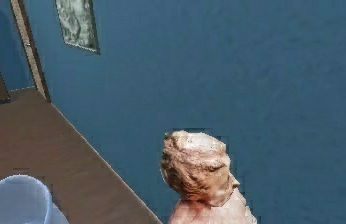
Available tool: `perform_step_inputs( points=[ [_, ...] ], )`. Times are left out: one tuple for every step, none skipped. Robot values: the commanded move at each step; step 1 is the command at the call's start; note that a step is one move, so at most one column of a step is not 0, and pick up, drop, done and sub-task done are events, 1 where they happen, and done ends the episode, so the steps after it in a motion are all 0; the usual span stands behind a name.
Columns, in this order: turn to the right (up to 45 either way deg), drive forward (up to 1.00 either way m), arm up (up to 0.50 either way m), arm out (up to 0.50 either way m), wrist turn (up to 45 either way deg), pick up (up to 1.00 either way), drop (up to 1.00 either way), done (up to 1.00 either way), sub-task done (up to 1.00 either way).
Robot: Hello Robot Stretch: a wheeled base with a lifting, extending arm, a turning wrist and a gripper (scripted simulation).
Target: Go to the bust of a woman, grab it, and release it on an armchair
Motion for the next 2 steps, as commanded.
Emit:
perform_step_inputs(
  points=[
    [-9.0,0.00,0.00,0.00,0.0,0.00,0.00,0.00,0.00],
    [0.0,0.90,0.00,0.00,0.0,0.00,0.00,0.00,0.00]
  ],
)
